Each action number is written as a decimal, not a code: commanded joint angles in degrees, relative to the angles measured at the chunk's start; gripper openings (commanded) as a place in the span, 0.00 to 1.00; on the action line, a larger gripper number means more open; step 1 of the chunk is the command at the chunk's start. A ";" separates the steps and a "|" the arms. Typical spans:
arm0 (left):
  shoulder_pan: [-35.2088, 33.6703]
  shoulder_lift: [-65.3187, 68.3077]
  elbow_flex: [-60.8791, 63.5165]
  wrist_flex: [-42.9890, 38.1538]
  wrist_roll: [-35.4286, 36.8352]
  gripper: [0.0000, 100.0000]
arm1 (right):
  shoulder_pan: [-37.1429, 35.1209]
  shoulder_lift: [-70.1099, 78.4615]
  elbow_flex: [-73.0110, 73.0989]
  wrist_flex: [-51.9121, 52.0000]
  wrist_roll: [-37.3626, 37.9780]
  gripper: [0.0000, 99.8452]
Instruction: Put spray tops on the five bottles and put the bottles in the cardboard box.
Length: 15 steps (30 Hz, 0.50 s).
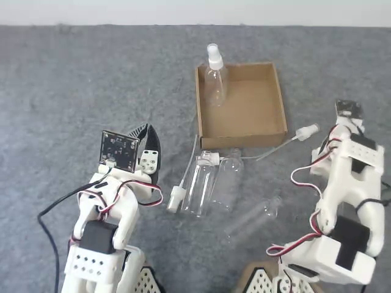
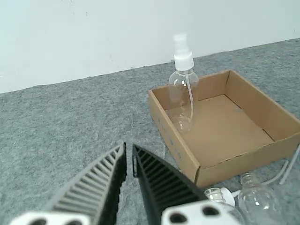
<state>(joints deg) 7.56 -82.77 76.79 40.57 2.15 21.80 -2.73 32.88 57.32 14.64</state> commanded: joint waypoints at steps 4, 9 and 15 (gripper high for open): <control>-0.18 0.62 -1.01 -1.41 0.18 0.02 | -0.75 -0.84 -8.79 0.22 2.29 0.17; -0.18 0.62 -1.01 -1.41 0.18 0.02 | -1.63 -0.40 -9.76 0.22 10.99 0.11; -0.18 0.44 -1.01 -1.41 0.18 0.02 | -1.19 -1.01 -10.81 0.31 5.27 0.20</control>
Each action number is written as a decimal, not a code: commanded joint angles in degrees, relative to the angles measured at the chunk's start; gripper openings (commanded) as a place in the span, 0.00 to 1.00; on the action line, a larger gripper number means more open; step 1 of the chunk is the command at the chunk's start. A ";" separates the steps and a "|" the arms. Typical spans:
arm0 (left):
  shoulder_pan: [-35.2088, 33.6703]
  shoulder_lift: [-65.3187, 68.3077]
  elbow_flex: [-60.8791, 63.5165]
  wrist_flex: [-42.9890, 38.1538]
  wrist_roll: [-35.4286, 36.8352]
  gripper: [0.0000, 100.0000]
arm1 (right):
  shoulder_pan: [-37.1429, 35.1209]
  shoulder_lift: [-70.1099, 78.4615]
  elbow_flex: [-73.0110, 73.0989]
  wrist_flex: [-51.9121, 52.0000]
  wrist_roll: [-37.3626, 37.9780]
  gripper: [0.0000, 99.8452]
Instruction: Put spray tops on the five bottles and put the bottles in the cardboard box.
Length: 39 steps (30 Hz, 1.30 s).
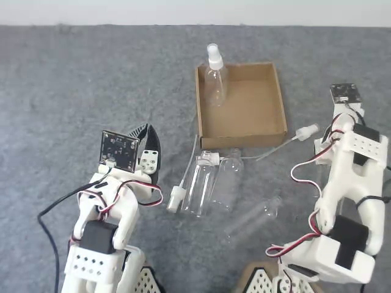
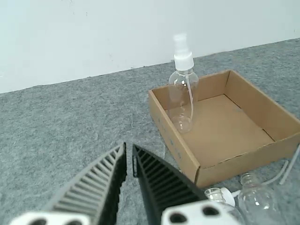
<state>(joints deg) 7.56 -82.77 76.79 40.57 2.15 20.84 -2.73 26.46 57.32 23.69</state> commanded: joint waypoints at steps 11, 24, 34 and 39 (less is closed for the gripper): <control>-0.18 0.35 -1.01 -1.41 0.18 0.02 | 3.82 4.97 -21.71 10.15 -6.95 0.21; -0.18 0.62 -1.01 -1.41 0.18 0.02 | 6.90 25.27 -32.62 10.24 -10.81 0.20; -0.18 0.70 -1.01 -1.41 0.18 0.02 | 7.87 30.55 -32.70 10.15 -10.81 0.17; -0.18 0.70 -1.01 -1.41 0.18 0.02 | 8.40 30.73 -32.70 8.92 -10.29 0.10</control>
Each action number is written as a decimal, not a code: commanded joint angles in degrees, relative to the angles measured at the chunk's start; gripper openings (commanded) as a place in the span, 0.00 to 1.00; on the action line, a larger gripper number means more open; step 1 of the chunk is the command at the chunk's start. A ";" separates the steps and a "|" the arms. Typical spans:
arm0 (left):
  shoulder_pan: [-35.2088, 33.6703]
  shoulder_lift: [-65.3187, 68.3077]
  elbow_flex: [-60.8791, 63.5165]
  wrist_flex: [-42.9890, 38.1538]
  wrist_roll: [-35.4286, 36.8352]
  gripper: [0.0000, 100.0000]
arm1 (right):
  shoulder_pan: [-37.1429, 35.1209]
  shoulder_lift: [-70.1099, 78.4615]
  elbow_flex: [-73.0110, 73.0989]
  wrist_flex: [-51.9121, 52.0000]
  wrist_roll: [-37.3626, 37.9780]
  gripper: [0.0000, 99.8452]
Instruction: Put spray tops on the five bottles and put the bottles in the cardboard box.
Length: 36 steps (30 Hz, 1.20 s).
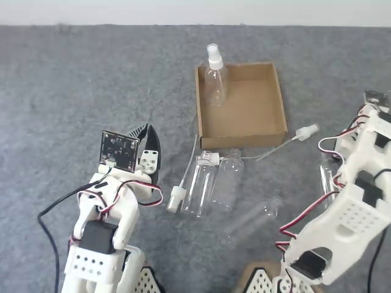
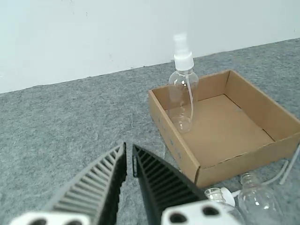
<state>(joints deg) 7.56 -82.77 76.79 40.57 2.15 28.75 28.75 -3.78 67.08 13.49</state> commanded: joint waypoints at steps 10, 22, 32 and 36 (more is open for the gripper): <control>-0.18 0.44 -1.01 -1.41 0.18 0.02 | 0.48 -4.97 -8.62 2.95 0.00 0.01; -0.18 0.35 -1.01 -1.41 0.18 0.01 | -14.29 -22.64 -24.44 20.00 -1.76 0.00; -3.08 0.62 -1.10 -3.08 0.18 0.01 | -46.46 -30.02 -27.96 26.86 -11.96 0.00; -8.09 0.70 -1.01 -5.36 0.97 0.01 | -56.31 -28.44 -27.96 26.24 -17.41 0.01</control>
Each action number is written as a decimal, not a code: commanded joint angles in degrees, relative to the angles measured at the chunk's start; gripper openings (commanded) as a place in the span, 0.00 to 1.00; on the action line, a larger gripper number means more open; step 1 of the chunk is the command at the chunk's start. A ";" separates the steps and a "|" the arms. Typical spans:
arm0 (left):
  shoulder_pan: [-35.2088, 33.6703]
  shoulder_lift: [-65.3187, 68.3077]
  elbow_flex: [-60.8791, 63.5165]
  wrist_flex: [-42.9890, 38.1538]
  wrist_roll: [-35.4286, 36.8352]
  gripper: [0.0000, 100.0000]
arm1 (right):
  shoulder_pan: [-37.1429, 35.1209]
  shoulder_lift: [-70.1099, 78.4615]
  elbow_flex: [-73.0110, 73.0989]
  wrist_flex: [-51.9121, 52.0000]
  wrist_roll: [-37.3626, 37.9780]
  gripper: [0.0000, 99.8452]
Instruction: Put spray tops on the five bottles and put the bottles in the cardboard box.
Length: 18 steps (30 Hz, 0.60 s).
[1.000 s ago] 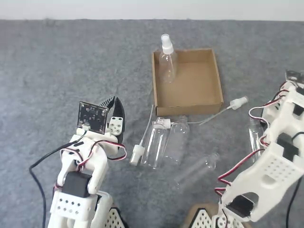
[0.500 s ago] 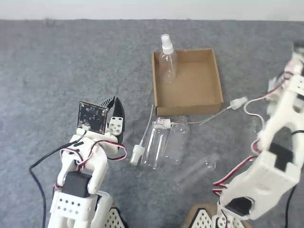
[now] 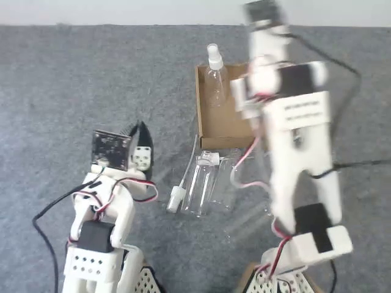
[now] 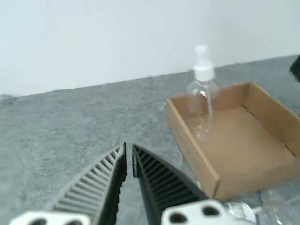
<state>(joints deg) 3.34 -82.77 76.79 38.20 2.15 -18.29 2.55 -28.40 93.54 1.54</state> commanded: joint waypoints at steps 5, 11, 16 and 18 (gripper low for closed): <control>-10.81 0.70 -1.01 -5.89 4.92 0.01 | -16.84 5.32 -3.60 -6.46 -12.75 0.01; -11.78 0.70 -0.92 -6.42 5.01 0.01 | -20.97 14.20 -3.69 -14.11 -22.51 0.01; -11.78 0.70 -0.92 -6.42 5.01 0.01 | -21.23 20.26 -3.69 -15.34 -32.88 0.04; -11.78 0.70 -0.92 -6.42 5.01 0.01 | -21.05 21.85 -3.69 -15.25 -36.48 0.08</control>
<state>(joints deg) -8.00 -82.77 76.79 33.27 6.46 -39.38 23.74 -28.40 79.38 -27.38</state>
